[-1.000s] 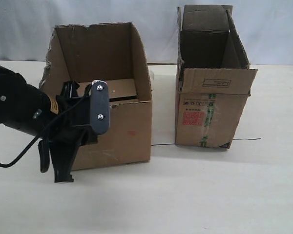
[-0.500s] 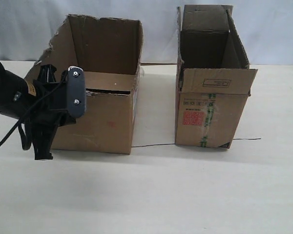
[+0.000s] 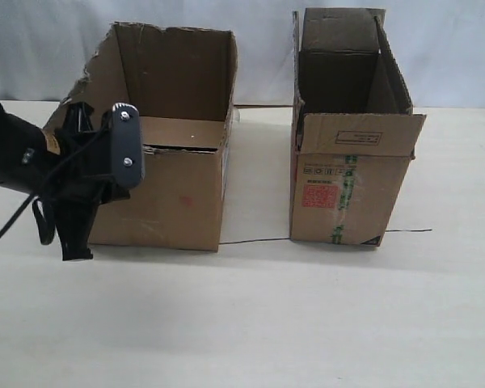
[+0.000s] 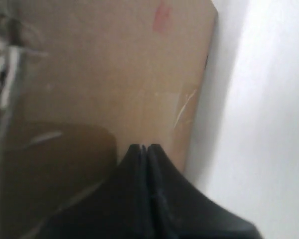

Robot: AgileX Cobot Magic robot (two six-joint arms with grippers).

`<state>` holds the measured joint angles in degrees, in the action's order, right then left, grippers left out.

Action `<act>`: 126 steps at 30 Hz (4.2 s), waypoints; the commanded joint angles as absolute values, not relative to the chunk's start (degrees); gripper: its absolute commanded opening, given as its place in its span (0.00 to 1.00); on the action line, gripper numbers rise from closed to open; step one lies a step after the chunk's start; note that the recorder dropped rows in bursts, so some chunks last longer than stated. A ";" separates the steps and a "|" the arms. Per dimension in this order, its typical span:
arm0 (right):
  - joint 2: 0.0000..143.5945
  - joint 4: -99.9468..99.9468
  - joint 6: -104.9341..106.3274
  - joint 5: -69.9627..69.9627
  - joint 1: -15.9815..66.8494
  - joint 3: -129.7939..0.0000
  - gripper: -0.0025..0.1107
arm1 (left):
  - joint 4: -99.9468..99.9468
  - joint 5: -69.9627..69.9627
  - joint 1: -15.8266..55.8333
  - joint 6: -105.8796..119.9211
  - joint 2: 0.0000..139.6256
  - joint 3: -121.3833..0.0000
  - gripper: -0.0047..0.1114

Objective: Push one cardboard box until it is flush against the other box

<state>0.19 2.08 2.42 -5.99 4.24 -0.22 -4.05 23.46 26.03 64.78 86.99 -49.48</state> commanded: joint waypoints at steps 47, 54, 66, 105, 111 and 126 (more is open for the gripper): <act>0.00 2.28 2.36 -6.13 4.52 0.00 0.07 | -99.95 56.61 -19.98 100.38 117.85 -60.86 0.04; 0.00 2.28 2.36 -6.13 4.52 0.00 0.07 | -99.95 65.83 -19.76 101.57 121.76 -63.36 0.04; 0.00 2.28 2.36 -6.13 4.52 0.00 0.07 | -99.95 68.20 -15.07 99.62 127.78 -68.31 0.04; 0.00 2.28 2.36 -6.13 4.52 0.00 0.07 | -99.95 63.14 -5.29 97.15 132.72 -79.76 0.04; 0.00 2.28 2.36 -6.13 4.52 0.00 0.07 | -99.95 62.98 -5.29 96.02 135.32 -81.44 0.04; 0.00 2.28 2.36 -6.13 4.52 0.00 0.07 | -99.95 65.94 -5.29 95.23 138.65 -84.79 0.04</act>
<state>0.19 2.08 2.42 -5.99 4.24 -0.22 -99.46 64.85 -5.74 95.63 138.63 -84.40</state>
